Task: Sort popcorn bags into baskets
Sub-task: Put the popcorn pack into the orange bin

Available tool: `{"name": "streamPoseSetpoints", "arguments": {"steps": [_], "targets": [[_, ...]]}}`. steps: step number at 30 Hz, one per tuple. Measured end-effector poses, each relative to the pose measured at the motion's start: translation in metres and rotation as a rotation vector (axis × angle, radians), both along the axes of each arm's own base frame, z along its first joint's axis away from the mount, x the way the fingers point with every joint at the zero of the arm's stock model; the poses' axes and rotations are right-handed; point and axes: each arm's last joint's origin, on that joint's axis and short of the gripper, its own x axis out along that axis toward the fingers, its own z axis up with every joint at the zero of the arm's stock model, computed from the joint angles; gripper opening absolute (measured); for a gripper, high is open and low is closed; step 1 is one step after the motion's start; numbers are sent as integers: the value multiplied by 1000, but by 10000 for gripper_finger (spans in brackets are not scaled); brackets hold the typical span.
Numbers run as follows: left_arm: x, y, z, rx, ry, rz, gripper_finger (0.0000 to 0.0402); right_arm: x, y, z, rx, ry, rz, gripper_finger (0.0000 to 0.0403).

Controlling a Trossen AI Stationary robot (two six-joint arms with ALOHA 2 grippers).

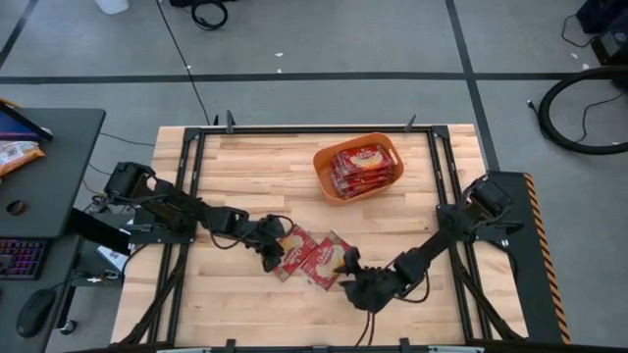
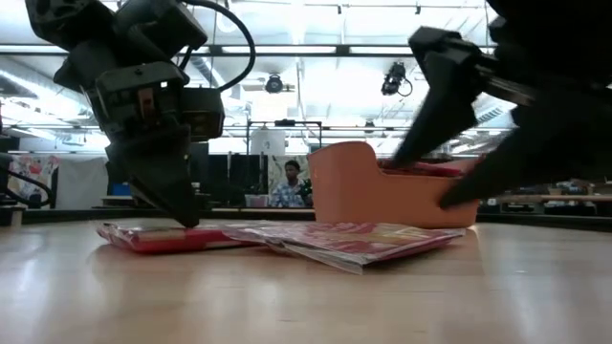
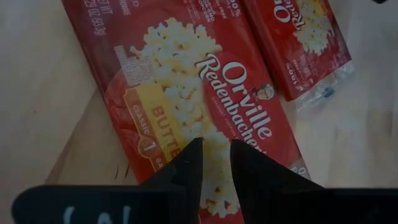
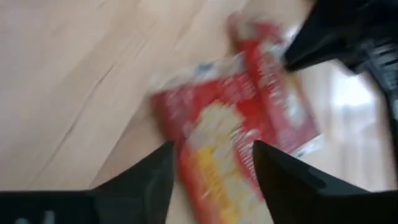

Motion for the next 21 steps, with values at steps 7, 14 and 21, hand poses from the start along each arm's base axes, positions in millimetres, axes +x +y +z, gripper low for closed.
{"name": "streamPoseSetpoints", "arguments": {"steps": [7,14,21], "targets": [[0,1,0,22,-6,21,87,3,-7,2,46,138,-61,229],[0,1,0,22,-7,27,87,10,-18,2,45,161,-62,196],[0,1,0,14,-7,37,87,9,-21,-2,9,176,-16,190]]}}
